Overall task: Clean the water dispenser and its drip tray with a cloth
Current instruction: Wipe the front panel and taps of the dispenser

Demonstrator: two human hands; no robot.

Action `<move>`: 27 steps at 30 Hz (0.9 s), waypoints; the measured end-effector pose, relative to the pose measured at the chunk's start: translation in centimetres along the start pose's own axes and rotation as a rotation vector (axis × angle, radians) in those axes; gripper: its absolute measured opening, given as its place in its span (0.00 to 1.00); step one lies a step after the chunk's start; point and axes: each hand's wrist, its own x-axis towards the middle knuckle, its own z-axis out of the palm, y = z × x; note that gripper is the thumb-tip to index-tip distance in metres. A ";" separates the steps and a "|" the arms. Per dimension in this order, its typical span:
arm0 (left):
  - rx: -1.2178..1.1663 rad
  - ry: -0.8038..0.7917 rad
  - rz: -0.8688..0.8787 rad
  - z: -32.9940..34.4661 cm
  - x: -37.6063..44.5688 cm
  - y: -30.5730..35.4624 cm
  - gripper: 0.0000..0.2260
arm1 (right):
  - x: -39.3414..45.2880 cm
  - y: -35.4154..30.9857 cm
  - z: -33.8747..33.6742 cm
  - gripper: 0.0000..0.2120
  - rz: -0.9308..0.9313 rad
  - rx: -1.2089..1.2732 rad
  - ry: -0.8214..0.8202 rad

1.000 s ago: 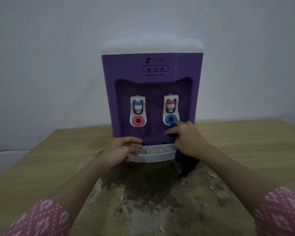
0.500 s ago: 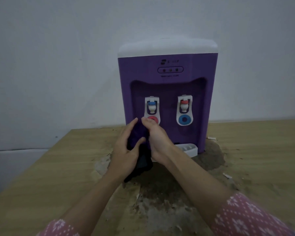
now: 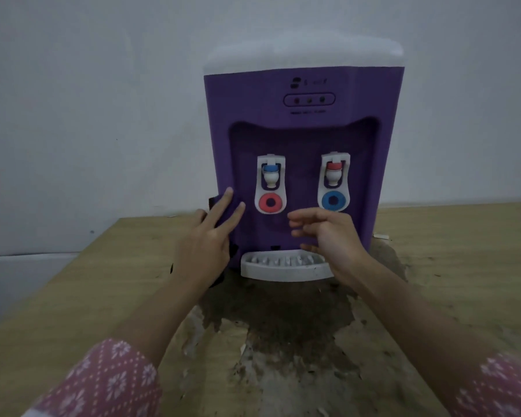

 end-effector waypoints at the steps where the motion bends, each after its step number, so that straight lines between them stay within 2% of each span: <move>1: 0.053 -0.074 0.049 0.3 -0.3 0.0 0.27 | 0.1 0.4 0.0 0.20 0.011 -0.010 0.001; 4: 0.210 -0.424 0.129 1.6 -1.4 -0.1 0.27 | 0.2 1.1 0.0 0.19 0.034 -0.021 -0.011; 5: 0.213 -0.461 0.119 1.7 -1.5 -0.2 0.26 | 0.2 1.2 0.0 0.19 0.035 -0.026 -0.013; 9: 0.240 -0.395 0.100 1.8 -0.2 0.2 0.26 | 0.4 1.5 -0.3 0.19 0.048 -0.036 -0.010; 12: 0.249 -0.498 0.073 1.9 0.8 1.6 0.21 | 0.3 1.7 -0.3 0.19 0.075 -0.049 -0.008; 14: 0.073 -0.468 -0.064 1.7 1.2 2.6 0.18 | 0.0 1.8 -0.4 0.18 0.116 -0.066 -0.020; 17: -0.454 -0.310 -0.388 0.8 1.8 3.7 0.17 | -0.9 1.7 0.0 0.11 0.214 -0.039 -0.080; 19: -0.778 -0.290 -0.535 0.2 1.9 4.9 0.17 | -1.7 1.8 0.8 0.09 0.232 0.003 -0.118; 22: -1.101 -0.245 -0.766 -0.1 1.5 7.4 0.16 | -2.3 2.4 2.6 0.19 0.242 0.292 -0.152; 25: -1.366 -0.267 -0.840 -0.6 0.8 9.4 0.14 | -3.1 2.1 2.7 0.22 0.320 0.558 -0.142; 27: -1.458 -0.369 -0.733 -1.2 0.4 9.8 0.14 | -3.4 2.2 1.8 0.17 0.325 0.585 -0.097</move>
